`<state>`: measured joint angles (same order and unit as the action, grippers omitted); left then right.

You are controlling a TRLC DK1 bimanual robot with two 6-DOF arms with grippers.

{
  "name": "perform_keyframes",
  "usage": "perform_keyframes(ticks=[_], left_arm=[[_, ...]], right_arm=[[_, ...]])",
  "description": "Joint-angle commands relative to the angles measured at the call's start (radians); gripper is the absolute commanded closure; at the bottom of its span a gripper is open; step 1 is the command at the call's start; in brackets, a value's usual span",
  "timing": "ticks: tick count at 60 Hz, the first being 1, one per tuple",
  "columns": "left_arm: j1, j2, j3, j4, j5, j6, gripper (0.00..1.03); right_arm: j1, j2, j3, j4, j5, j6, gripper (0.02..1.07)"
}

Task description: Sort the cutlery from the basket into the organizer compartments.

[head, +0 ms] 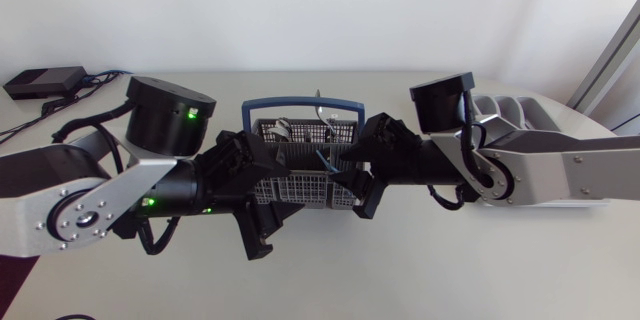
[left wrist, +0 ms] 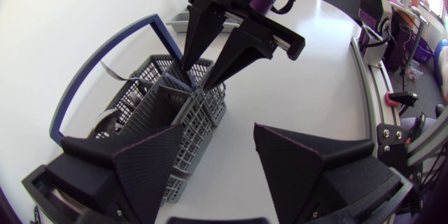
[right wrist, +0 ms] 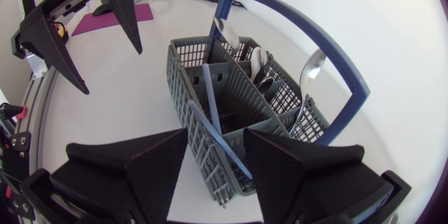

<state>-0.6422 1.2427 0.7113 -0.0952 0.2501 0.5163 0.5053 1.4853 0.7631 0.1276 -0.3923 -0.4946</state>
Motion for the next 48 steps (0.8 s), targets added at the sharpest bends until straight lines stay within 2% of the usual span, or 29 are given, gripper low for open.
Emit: perform_keyframes(ticks=[1, 5, 14, 20, 29, 48], left_arm=[[0.012, 0.018, -0.032, 0.011, 0.005, -0.016, 0.33], [0.012, 0.031, -0.033, 0.022, 0.005, -0.016, 0.33], [0.013, 0.047, -0.027, 0.035, 0.005, -0.016, 0.33], [0.012, 0.060, -0.027, 0.045, 0.005, -0.016, 0.33], [0.013, 0.067, -0.027, 0.048, 0.005, -0.016, 0.33], [0.012, 0.073, -0.027, 0.051, 0.005, -0.016, 0.33]], right_arm=[[0.013, 0.036, 0.028, 0.017, 0.003, -0.005, 0.58], [0.015, 0.050, 0.035, 0.027, 0.003, -0.009, 0.63], [0.019, 0.075, 0.053, 0.033, 0.003, -0.012, 0.67], [0.021, 0.090, 0.061, 0.044, 0.001, -0.016, 0.78], [0.021, 0.110, 0.067, 0.063, 0.000, -0.018, 0.88], [0.021, 0.130, 0.090, 0.064, -0.005, -0.021, 0.93]])
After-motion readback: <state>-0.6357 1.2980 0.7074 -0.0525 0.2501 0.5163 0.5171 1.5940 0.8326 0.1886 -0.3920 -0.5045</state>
